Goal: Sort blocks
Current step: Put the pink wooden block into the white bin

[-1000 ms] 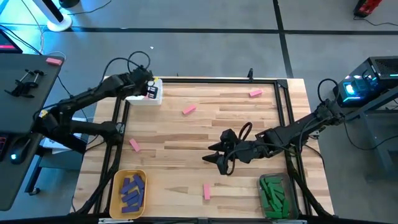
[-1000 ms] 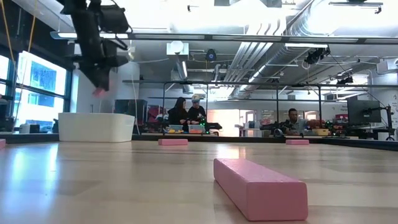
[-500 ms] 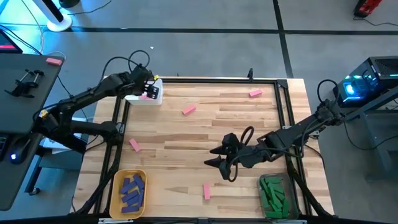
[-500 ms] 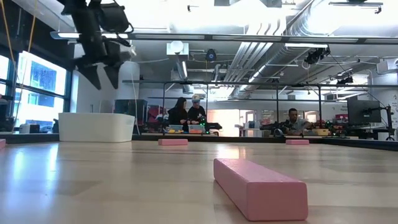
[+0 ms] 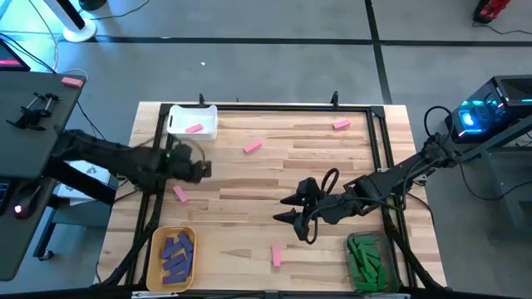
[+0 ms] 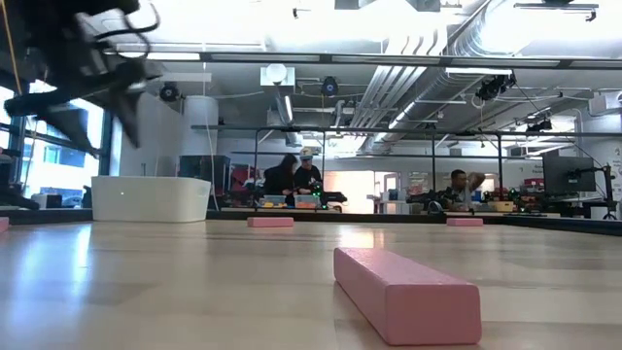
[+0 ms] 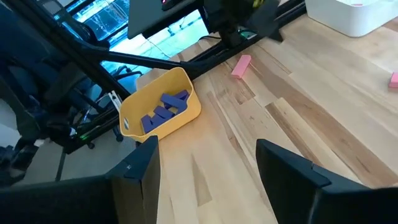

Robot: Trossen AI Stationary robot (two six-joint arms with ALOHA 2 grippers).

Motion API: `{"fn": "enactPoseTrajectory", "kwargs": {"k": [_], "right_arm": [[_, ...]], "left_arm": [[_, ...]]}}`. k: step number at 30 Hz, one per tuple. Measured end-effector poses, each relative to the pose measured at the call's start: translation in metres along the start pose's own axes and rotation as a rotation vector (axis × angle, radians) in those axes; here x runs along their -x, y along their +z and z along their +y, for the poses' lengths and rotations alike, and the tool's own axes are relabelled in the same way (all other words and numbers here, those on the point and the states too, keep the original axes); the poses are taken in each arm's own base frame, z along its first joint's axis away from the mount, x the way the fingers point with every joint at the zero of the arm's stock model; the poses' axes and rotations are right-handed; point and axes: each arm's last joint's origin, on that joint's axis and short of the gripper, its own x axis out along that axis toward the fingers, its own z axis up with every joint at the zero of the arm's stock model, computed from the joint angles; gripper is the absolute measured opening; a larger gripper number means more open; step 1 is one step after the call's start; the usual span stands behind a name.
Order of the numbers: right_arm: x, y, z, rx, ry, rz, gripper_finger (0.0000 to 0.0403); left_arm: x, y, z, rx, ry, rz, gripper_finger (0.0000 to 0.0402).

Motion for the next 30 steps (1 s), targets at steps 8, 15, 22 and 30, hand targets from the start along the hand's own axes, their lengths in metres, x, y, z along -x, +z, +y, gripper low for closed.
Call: {"fn": "enactPoseTrajectory", "kwargs": {"k": [8, 15, 22, 30], "right_arm": [[-0.003, 0.003, -0.004, 0.017, -0.002, 0.004, 0.0201], [-0.006, 0.008, -0.009, -0.003, -0.009, 0.0, 0.0201], [-0.008, 0.01, -0.011, -0.009, 0.018, 0.028, 0.0201], [-0.008, 0.01, -0.011, -0.011, 0.027, 0.037, 0.0201]], "left_arm": [[-0.012, -0.052, 0.011, 0.105, 0.12, -0.014, 0.0256], [-0.029, -0.088, 0.015, 0.076, 0.319, 0.002, 0.0256], [-0.004, -0.093, -0.011, -0.063, 0.282, -0.056, 0.0256], [0.015, -0.083, -0.004, -0.473, 0.368, 0.126, 0.0094]]}}
